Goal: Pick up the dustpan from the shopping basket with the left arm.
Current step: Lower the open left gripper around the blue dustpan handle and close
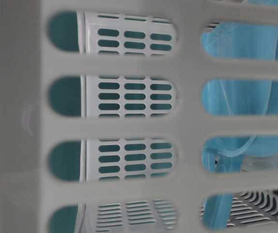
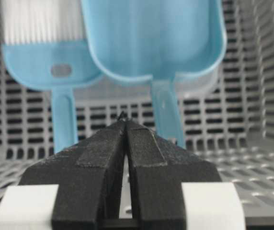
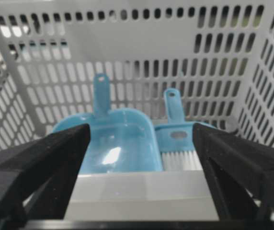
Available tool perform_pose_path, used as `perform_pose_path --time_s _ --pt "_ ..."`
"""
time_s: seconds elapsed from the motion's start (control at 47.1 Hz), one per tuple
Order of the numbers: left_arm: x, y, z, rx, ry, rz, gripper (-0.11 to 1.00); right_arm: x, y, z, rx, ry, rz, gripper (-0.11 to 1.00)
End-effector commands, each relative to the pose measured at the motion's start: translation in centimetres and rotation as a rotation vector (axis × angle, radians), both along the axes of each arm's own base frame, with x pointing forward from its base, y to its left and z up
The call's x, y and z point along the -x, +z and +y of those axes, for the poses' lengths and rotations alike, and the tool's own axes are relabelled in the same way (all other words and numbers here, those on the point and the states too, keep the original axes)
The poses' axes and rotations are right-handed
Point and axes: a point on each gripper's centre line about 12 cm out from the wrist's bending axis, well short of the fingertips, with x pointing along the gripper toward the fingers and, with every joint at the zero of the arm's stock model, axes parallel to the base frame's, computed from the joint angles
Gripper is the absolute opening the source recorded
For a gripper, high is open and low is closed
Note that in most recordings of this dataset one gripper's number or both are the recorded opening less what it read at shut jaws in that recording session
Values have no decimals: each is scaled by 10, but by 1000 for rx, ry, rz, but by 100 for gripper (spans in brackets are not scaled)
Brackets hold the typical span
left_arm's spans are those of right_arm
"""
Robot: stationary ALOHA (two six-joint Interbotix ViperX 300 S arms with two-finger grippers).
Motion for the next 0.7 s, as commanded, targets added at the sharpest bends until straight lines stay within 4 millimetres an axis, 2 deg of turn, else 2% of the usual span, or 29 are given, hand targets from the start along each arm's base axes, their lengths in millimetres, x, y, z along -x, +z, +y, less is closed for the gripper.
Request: perform_pose_path --time_s 0.0,0.064,0.127,0.297,0.382,0.446,0.679 --pt "-12 8 -1 -5 2 27 0 -1 12 0 -6 -2 -32 80" --pt "-20 4 -1 -6 5 56 3 1 13 0 -7 -1 -41 80" --pt "-28 -1 -2 -5 9 79 15 2 14 0 -9 -1 -48 80" --pt "-48 -24 -12 4 9 142 66 7 16 0 -12 -2 -68 80" --pt "-56 -41 -14 9 21 186 85 11 16 0 -12 -2 -80 80" --pt "-60 -53 -15 13 30 214 91 13 16 0 -12 -2 -91 80" --pt "-70 -97 -28 8 26 322 89 16 9 0 -11 -5 -86 80"
